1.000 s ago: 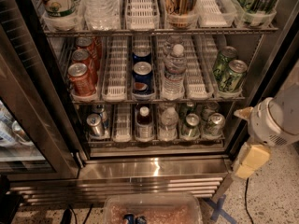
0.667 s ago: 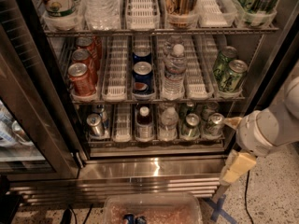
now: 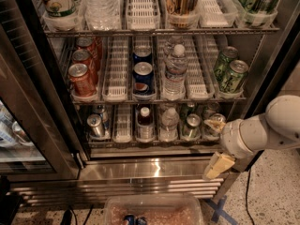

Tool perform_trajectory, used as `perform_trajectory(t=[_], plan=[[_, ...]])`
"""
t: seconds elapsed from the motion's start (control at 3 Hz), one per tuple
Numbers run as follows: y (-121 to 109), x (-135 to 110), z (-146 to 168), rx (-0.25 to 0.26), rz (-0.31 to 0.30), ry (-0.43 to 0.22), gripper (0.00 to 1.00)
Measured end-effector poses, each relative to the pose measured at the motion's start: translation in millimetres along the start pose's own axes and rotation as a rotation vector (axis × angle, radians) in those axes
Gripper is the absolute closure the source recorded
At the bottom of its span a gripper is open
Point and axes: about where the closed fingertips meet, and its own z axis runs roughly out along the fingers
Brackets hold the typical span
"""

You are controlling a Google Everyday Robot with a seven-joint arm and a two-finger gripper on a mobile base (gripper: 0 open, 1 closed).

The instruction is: Pick water bottle from bottom shelf of fridge

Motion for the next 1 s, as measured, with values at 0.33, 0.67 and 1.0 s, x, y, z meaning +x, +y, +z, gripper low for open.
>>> perform_trajectory(t=[0.33,0.67,1.0], plan=[[-2,3,20,-0.003,-0.016,-0.046,0.00],[-2,3,20,-0.003,-0.016,-0.046,0.00],[-2,7,38,0.042,0.017,-0.057,0.00]])
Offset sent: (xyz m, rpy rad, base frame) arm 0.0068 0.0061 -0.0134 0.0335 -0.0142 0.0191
